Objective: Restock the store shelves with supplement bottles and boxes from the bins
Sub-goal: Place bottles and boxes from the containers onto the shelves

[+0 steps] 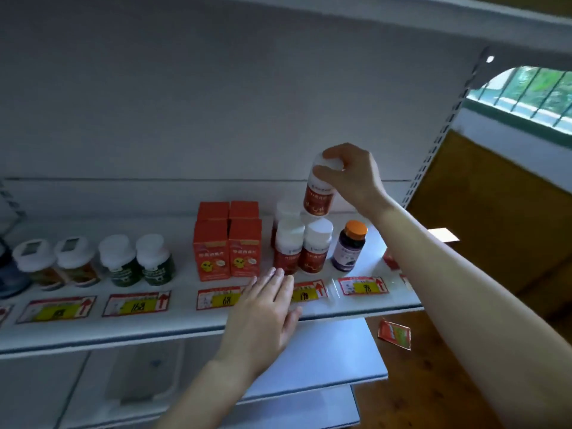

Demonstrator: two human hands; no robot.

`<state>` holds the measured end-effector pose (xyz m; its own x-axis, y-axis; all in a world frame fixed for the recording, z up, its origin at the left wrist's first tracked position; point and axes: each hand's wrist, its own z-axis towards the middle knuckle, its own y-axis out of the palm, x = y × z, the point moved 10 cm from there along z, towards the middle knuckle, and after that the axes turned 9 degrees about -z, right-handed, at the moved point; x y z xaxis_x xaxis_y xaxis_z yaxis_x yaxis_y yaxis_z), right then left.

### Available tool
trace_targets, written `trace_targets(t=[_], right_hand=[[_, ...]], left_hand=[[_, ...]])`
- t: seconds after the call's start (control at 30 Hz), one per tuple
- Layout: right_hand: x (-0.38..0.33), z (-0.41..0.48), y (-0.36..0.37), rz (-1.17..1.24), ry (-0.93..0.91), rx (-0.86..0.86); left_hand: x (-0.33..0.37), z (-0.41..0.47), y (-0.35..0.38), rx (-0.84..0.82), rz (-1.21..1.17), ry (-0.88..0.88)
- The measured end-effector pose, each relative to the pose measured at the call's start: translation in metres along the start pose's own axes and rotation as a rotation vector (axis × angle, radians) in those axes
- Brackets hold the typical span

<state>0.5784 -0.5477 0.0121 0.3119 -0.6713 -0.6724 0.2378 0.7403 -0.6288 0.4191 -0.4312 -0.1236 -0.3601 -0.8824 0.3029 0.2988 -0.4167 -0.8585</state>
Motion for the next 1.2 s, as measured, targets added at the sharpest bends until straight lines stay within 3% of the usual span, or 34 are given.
trace_targets(t=[0.23,0.47,1.2], right_hand=[[0.005,0.02,0.016,0.074,0.001,-0.134],[0.016,0.025,0.013,0.099,-0.003,-0.168],[0.074,-0.002,0.089,-0.142,0.128,-0.447]], left_hand=[[0.002,-0.032,0.026,0.004,0.099,-0.193],[0.003,-0.039,0.045,-0.013,0.121,-0.271],[0.0,-0.045,0.053,0.013,0.201,-0.283]])
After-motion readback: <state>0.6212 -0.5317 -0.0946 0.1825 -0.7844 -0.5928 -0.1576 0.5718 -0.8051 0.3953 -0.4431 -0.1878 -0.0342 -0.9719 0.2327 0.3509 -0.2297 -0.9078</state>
